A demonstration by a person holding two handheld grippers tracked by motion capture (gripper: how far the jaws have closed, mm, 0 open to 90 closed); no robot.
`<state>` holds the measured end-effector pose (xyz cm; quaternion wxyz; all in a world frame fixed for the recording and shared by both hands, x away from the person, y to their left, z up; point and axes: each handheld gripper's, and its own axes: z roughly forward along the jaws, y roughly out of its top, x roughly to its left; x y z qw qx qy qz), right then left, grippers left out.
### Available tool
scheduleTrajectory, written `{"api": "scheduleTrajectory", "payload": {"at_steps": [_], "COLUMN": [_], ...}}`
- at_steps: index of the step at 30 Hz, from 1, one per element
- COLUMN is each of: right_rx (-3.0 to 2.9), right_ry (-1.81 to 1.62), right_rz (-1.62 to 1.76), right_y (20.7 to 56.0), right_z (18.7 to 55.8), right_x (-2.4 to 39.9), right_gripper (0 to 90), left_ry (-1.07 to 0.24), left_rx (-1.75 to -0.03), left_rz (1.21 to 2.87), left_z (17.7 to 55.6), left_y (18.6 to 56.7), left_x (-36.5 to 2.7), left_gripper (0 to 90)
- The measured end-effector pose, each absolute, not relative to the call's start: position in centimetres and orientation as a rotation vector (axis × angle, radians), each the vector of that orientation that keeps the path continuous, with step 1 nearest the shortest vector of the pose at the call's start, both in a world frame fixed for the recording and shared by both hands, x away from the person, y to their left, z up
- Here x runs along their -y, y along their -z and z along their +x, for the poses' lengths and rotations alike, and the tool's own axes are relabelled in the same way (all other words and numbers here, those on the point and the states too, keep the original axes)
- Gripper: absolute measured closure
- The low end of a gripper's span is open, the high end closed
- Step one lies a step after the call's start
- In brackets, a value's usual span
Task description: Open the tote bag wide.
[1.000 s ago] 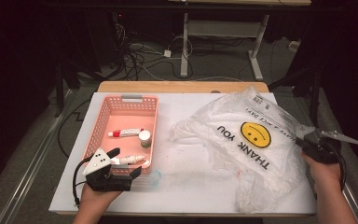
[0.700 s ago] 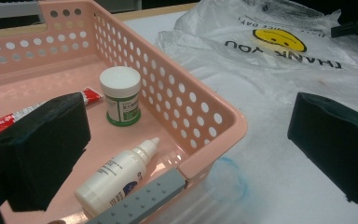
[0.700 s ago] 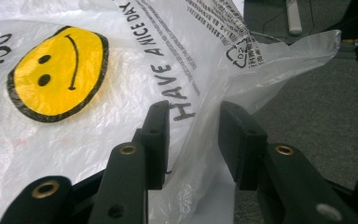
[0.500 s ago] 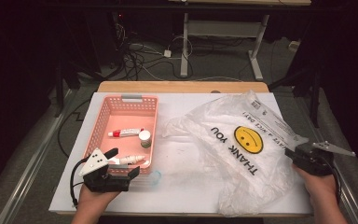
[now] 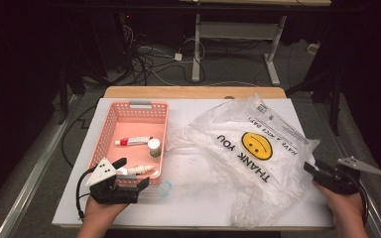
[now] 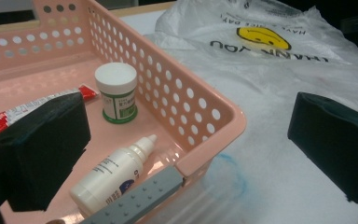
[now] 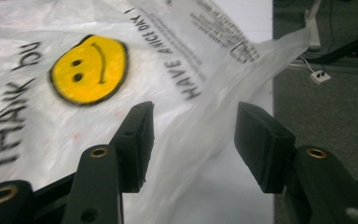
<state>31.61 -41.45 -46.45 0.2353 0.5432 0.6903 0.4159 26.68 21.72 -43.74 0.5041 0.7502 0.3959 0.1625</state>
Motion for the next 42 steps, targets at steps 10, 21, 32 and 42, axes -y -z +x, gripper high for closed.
{"api": "scheduleTrajectory", "payload": {"at_steps": [10, 21, 32, 42], "right_rx": [-1.933, -2.005, -1.96, -1.999], "right_ry": [-1.172, -1.218, -1.184, -1.238], "right_rz": [1.393, 1.302, 1.25, 1.24], "right_y": [46.2, 46.2, 45.8, 45.7], "right_z": [29.2, 29.0, 29.4, 29.9], "right_x": [40.4, 38.1, 36.4, 34.9], "right_gripper": [29.9, 6.5, 0.0, 0.0], "left_ry": [-0.382, -0.411, -0.351, -0.352], "left_rx": [-0.934, -0.906, -0.917, -0.926], "left_rz": [1.819, 1.844, 1.852, 1.826], "left_z": [27.2, 26.4, 27.0, 27.0], "left_y": [43.7, 43.1, 43.1, 43.3], "left_x": [-21.0, -20.6, -20.7, -21.0], "left_gripper": [0.0, 0.0, 0.0, 0.0]}}
